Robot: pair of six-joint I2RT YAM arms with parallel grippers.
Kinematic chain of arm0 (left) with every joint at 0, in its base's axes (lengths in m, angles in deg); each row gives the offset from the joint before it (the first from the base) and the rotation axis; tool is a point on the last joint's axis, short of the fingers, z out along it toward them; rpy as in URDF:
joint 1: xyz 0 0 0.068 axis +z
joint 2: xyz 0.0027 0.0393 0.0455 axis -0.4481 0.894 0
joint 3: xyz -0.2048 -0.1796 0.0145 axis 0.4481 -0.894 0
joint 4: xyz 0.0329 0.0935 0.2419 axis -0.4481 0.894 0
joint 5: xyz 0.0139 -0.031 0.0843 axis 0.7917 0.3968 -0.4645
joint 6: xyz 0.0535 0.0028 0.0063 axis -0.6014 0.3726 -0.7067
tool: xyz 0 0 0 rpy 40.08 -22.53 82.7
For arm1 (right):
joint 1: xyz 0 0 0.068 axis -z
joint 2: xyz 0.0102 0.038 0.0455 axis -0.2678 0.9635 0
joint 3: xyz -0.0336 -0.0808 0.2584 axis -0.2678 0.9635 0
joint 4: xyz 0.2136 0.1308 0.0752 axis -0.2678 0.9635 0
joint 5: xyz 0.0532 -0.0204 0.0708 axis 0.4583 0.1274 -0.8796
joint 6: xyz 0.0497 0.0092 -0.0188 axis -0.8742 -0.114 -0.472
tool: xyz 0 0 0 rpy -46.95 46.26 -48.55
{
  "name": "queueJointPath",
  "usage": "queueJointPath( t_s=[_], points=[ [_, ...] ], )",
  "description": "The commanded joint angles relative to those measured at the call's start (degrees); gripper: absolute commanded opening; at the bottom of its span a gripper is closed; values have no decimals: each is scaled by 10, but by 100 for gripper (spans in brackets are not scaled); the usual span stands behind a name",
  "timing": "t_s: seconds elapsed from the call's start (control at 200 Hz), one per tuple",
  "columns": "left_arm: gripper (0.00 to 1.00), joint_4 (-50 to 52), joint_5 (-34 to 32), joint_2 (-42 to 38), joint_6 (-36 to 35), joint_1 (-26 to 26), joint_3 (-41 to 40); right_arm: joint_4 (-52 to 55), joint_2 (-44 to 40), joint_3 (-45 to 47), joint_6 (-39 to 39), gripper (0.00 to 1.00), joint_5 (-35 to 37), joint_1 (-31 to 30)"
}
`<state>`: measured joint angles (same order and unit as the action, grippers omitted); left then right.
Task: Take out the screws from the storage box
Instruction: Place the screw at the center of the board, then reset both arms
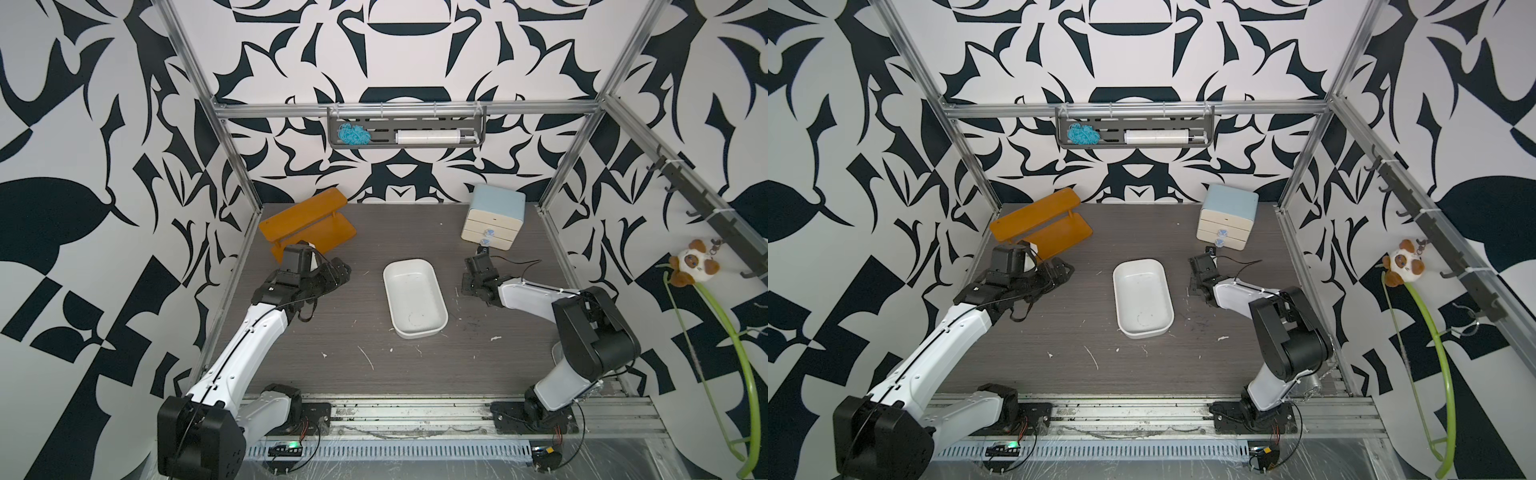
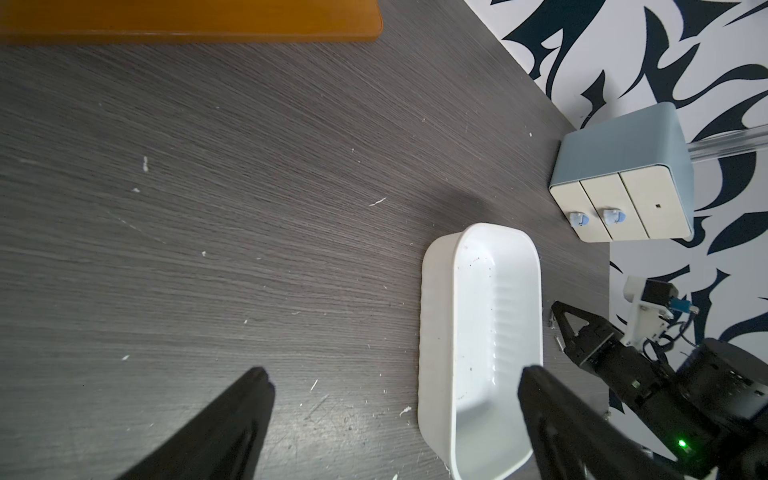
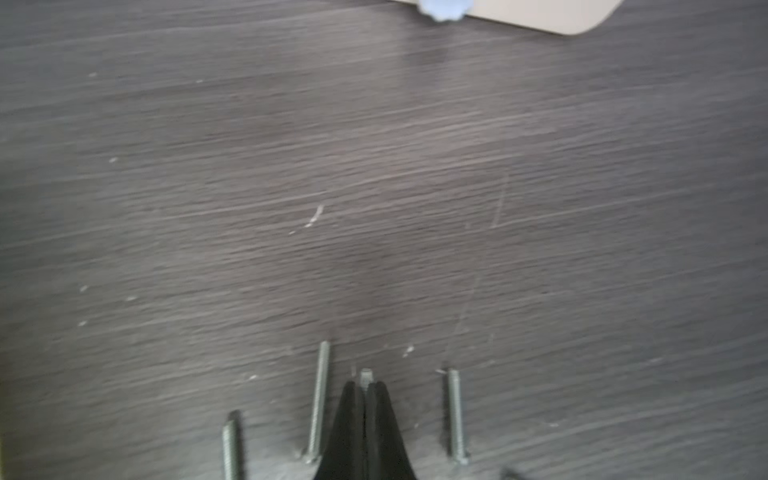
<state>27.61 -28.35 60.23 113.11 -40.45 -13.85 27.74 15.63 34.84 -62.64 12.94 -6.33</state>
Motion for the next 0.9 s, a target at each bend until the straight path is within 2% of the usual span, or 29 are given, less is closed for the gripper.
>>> queueJointPath(
  t_s=[0.0,0.1,0.17,0.255,0.35,0.375,0.44,0.49,0.525,0.575,0.635,0.705,0.755,0.8,0.825,0.865,0.895],
  points=[
    [99,-4,-1,1,-15,3,-7,-31,-40,9,-8,19,-3,-1],
    [99,-34,20,-12,-24,3,-25,-45,-66,25,-3,29,-2,0],
    [99,-56,9,-32,-35,3,-39,-48,-77,29,2,36,-1,0],
    [99,-55,-53,-51,-51,3,-49,-49,-83,30,3,37,5,4],
    [99,-50,-149,-78,-61,3,-59,-61,-109,35,9,49,7,6],
    [99,-56,-178,-91,-62,3,-67,-69,-122,40,13,63,5,6],
    [99,-104,-249,-140,-68,3,-115,-105,-170,58,26,72,-5,7],
    [99,-170,-286,-184,-85,2,-170,-144,-218,79,37,76,-3,7],
    [99,-231,-302,-214,-104,2,-217,-171,-252,96,40,81,19,7],
    [99,-312,-318,-252,-141,2,-275,-180,-296,109,28,99,93,7],
    [99,-378,-330,-289,-204,3,-321,-196,-337,127,28,100,176,8],
    [99,-376,-392,-326,-241,3,-335,-256,-375,173,116,99,158,8],
    [99,-368,-454,-345,-255,3,-341,-292,-406,213,141,100,154,9],
    [99,-392,-497,-354,-281,5,-355,-339,-428,260,138,100,201,9],
    [99,-405,-512,-358,-292,6,-365,-380,-439,288,126,100,251,9],
    [99,-438,-515,-358,-315,11,-387,-456,-450,338,133,100,297,15],
    [99,-469,-510,-354,-325,17,-408,-510,-455,374,148,100,303,21]
  ],
)
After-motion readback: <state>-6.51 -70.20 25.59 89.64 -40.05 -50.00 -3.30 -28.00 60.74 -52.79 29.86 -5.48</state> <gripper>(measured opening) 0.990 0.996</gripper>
